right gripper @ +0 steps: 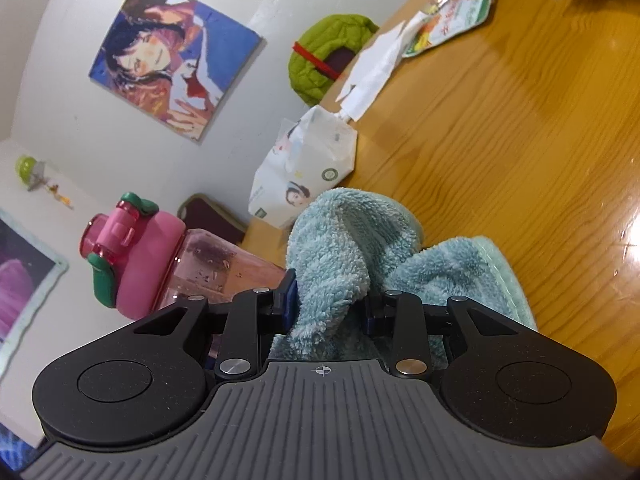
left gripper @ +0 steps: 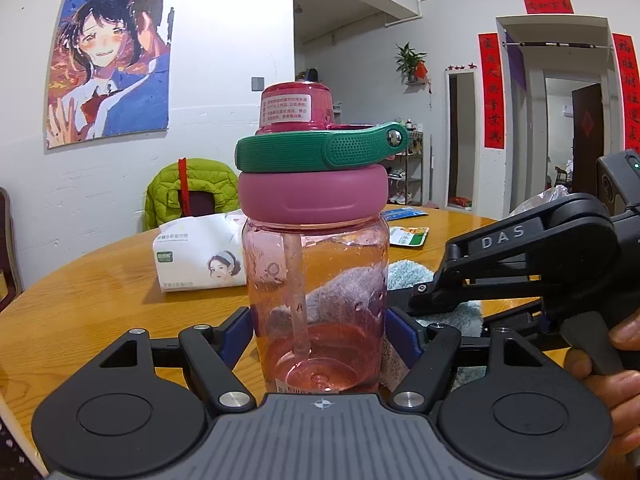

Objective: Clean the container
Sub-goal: 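Press the towel against the bottle body with the right gripper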

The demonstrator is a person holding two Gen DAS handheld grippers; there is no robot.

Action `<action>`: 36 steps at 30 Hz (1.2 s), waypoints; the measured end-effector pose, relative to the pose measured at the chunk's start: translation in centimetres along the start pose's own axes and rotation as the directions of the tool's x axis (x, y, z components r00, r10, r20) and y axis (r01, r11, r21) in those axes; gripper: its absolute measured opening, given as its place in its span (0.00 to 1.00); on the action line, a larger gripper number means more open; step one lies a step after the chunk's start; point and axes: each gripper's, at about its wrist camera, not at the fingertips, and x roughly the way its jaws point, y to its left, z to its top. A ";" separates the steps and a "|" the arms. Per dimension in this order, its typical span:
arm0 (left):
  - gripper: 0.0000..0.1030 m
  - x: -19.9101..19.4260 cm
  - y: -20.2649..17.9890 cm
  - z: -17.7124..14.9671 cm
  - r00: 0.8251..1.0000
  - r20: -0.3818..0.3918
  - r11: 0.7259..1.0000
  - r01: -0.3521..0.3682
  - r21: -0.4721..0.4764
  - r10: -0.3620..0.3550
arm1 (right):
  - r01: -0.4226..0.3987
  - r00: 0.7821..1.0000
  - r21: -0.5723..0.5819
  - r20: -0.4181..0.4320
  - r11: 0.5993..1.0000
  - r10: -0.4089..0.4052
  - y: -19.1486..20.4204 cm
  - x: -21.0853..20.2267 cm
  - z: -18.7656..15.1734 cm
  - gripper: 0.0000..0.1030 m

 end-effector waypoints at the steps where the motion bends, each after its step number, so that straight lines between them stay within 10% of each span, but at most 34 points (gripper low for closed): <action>1: 0.73 -0.2 -0.1 0.0 1.000 0.003 1.000 -0.002 -0.001 0.002 | 0.005 1.000 -0.007 0.002 1.000 -0.005 0.1 0.0 0.0 0.35; 20: 0.78 -1.8 -0.6 -0.2 0.998 0.045 0.999 -0.034 -0.032 0.036 | 0.039 0.999 -0.045 0.018 0.998 -0.038 0.2 0.2 -0.2 0.36; 29: 0.63 -2.0 -1.7 -0.3 0.996 0.021 0.996 -0.088 0.026 0.088 | -0.100 0.980 0.012 0.174 0.995 0.097 -0.5 -1.3 0.5 0.36; 36: 0.63 -1.3 -0.9 -0.3 0.999 0.030 0.999 -0.045 0.011 0.045 | -0.194 0.976 0.069 0.114 0.979 0.185 -1.1 0.2 1.0 0.36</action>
